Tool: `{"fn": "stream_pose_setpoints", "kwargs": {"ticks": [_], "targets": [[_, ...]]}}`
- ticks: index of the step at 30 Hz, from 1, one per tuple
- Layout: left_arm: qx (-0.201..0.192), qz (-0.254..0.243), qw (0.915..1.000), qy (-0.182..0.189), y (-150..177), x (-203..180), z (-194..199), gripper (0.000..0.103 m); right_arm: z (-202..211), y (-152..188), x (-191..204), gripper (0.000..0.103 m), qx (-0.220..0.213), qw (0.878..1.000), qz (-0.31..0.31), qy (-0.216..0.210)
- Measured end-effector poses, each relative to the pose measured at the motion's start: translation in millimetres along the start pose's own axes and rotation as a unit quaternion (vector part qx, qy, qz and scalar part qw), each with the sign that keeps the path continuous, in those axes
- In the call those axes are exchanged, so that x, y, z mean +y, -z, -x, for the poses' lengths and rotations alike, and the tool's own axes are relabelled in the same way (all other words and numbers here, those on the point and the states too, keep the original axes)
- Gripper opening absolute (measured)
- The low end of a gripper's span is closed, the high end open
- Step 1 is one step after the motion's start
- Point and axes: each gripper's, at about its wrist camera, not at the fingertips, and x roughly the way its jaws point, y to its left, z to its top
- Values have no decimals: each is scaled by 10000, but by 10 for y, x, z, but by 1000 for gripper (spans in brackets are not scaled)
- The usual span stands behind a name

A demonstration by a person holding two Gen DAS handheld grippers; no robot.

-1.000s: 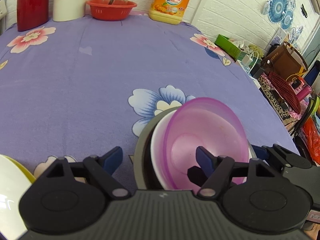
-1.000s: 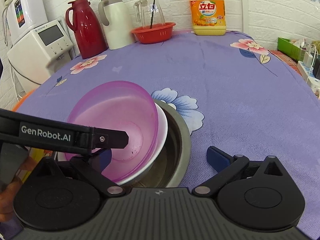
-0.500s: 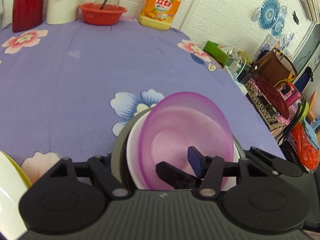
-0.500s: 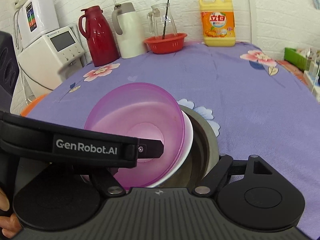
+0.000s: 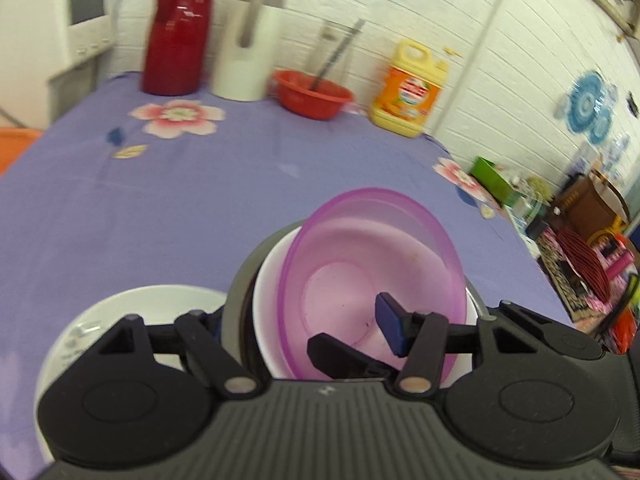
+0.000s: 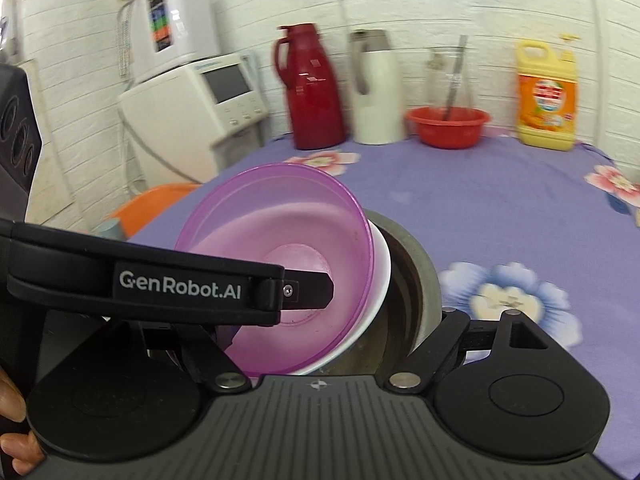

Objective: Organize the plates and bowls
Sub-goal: 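Lift the nested bowls with the left gripper and carry them over the plate stack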

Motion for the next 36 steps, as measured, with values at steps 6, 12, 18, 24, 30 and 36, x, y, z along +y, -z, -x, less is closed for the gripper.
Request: {"fn": "stream_pose_setpoints", "kwargs": {"ticks": [6,12,18,24,30,36], "targets": [[-48,428,9981,-433,151,552,271,57,-258,16,465,103,272,9978,257,-551],[23,649,9967,-489,274,805,318,57,-390,81,689,103,527,9955,359,-700],[41,665,9967,-472,280,821,285,57,-398,123,701,103,611,9952,272,-712],[78,708,9959,-550,292,867,250,58,-463,149,704,103,666,9944,212,-789],[-57,714,9960,-531,293,862,281,71,-492,141,696,103,610,9946,265,-799],[-382,501,9953,-739,254,785,442,72,-405,147,763,103,458,9956,324,-744]]}}
